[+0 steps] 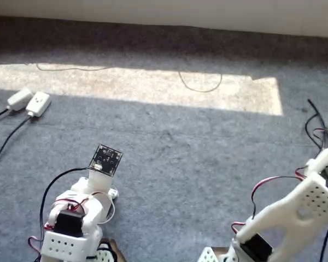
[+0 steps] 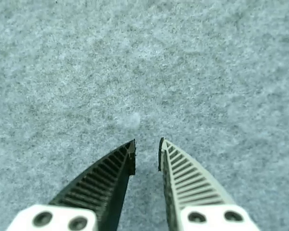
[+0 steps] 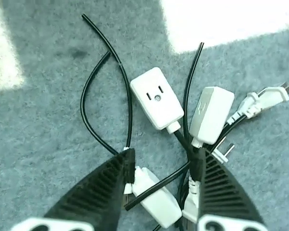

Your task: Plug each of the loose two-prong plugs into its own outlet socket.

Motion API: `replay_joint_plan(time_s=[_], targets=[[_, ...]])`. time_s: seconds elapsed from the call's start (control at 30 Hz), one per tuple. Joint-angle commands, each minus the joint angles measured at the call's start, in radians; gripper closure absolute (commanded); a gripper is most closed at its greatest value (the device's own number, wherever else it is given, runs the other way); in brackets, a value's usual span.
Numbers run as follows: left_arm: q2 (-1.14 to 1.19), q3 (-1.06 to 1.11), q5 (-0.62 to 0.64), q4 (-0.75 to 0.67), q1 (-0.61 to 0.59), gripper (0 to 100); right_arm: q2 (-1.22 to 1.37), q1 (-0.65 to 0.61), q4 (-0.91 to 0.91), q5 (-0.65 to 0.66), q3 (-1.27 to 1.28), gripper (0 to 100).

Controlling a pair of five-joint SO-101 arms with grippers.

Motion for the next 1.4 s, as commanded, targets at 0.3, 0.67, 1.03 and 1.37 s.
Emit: replay_joint_plan(time_s=[0.3, 0.67, 1.03, 1.37], targets=[[-0.007, 0.013, -0.005, -0.012, 0.015, 90, 0.329, -0.012, -0.025, 0.241, -0.392, 79.7], [-0.007, 0.013, -0.005, -0.014, 0.015, 90, 0.441, -0.008, -0.137, 0.325, -0.39, 79.7], [-0.007, 0.013, -0.005, -0.015, 0.015, 90, 0.496, 0.005, -0.137, 0.446, -0.4, 84.6], [-0.007, 0.013, -0.005, -0.015, 0.015, 90, 0.446, 0.002, -0.127, 0.442, -0.521, 92.0]])
